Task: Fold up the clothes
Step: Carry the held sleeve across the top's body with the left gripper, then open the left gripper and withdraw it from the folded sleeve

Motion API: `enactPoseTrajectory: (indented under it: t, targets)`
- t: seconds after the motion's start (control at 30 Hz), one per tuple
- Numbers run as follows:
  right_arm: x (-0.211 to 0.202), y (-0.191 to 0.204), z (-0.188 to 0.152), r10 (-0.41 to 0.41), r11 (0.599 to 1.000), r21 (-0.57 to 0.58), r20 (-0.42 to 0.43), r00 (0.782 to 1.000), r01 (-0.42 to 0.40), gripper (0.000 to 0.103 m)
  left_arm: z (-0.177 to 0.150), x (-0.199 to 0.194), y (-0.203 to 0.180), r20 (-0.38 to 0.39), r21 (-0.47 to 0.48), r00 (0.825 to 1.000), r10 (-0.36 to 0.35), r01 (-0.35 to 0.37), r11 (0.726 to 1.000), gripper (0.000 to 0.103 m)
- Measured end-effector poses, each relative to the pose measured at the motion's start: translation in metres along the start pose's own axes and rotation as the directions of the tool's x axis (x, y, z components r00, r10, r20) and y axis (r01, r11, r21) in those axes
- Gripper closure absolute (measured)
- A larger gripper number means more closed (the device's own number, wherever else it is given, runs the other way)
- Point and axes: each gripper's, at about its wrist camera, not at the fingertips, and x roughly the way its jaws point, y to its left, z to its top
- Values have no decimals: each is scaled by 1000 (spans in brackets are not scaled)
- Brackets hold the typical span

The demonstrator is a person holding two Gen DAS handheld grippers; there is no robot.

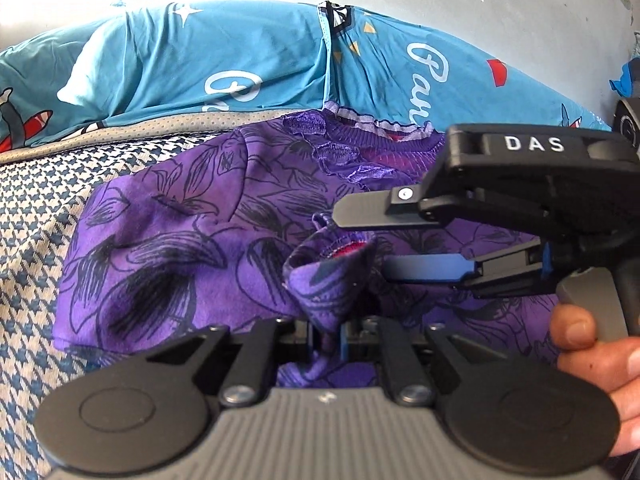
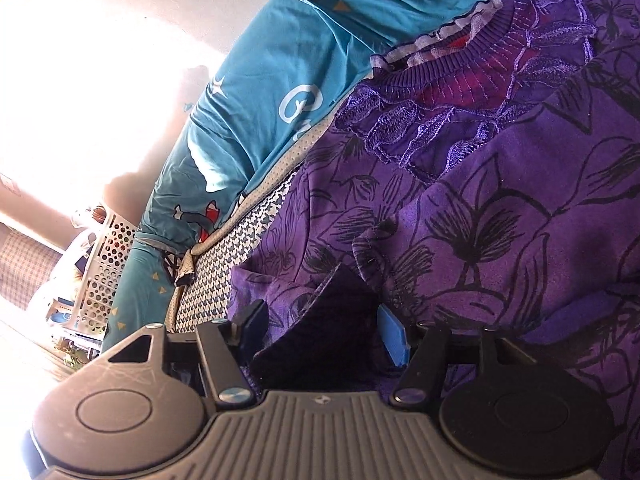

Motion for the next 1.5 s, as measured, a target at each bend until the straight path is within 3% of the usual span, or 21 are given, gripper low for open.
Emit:
enactPoseTrajectory:
  t: [0.27,0.33,0.4,0.5,0.7,0.97,1.2,1.5]
  targets:
    - [23,-1,5,-37,999,-17,-13,999,36,44,-1,-4,1,10,5,1000,-10,10,1000,93]
    - [27,1,5,-40,999,-35,-12,999,39,56,-1,-4,2,8,3,1000,-12,12,1000,93]
    - [29,3,5,-35,998,-54,-17,999,34,84,-2,-3,3,6,1,1000,-14,14,1000,93]
    - [29,7,5,-16,997,-80,-9,1000,15,91,-2,-4,2,14,4,1000,-7,7,1000,89]
    - [7,26,18,21,986,-168,111,994,-3,93,-2,-11,0,54,14,999,7,-7,1000,64]
    - [-38,26,48,31,984,-177,293,956,22,93,-4,0,3,14,-19,999,31,-31,999,64]
    - [-77,17,71,28,986,-162,395,918,39,93,-8,16,12,-45,-82,996,81,-84,993,63]
    - [-120,-15,94,-56,990,-82,503,862,112,93,-11,27,8,-49,-94,994,97,-101,990,55]
